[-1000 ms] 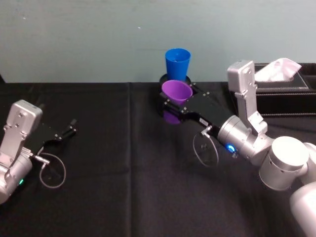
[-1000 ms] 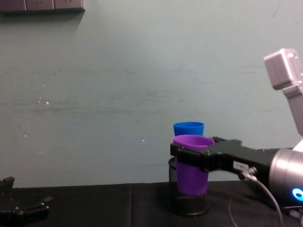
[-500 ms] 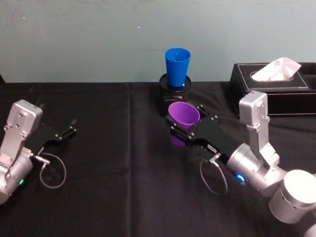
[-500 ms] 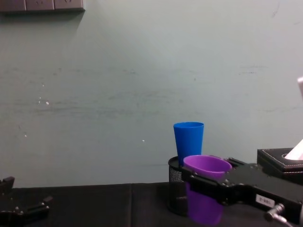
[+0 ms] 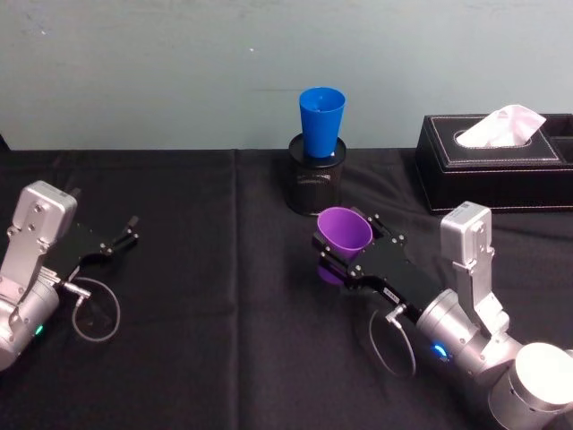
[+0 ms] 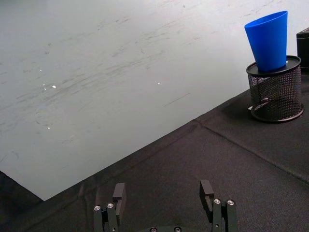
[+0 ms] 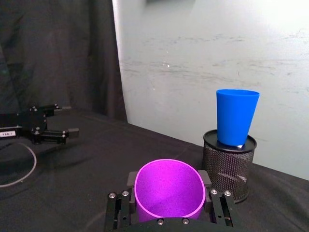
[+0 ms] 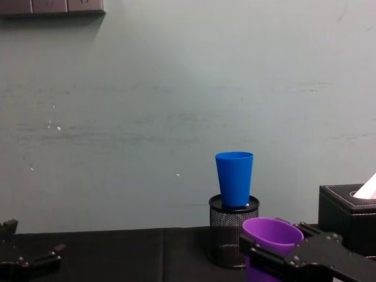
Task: Pick up one cup with a gripper and tap it against the other cup.
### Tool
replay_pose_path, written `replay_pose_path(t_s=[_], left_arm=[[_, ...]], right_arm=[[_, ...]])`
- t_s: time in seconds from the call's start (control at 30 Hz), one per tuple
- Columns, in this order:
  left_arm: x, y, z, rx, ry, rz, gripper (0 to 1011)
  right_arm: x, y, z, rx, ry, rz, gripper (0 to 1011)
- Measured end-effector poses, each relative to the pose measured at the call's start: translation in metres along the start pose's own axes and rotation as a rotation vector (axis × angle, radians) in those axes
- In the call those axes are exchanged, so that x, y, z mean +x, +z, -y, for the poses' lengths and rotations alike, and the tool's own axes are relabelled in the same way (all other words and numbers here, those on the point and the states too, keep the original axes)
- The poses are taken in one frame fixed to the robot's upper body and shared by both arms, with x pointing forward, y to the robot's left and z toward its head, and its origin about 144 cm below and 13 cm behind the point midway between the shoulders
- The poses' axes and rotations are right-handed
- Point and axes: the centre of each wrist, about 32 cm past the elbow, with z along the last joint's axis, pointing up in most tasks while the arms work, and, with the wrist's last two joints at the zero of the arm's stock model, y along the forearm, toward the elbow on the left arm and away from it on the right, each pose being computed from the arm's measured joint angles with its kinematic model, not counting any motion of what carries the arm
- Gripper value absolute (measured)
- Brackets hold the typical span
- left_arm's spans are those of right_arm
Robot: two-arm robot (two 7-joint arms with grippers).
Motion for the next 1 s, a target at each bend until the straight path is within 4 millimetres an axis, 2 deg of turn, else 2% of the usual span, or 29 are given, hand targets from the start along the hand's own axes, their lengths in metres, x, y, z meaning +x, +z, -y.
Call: replay_pose_path(t_s=[0.53, 1.0], left_arm=[[0.0, 0.0, 0.0, 0.0, 0.0, 0.0, 1000], [0.0, 0.0, 0.0, 0.0, 0.0, 0.0, 1000]], right_arm=[[-0.008, -0.017, 0.012, -0.029, -0.012, 0.019, 751], [-0.009, -0.026, 0.012, -0.038, -0.028, 0.028, 751]])
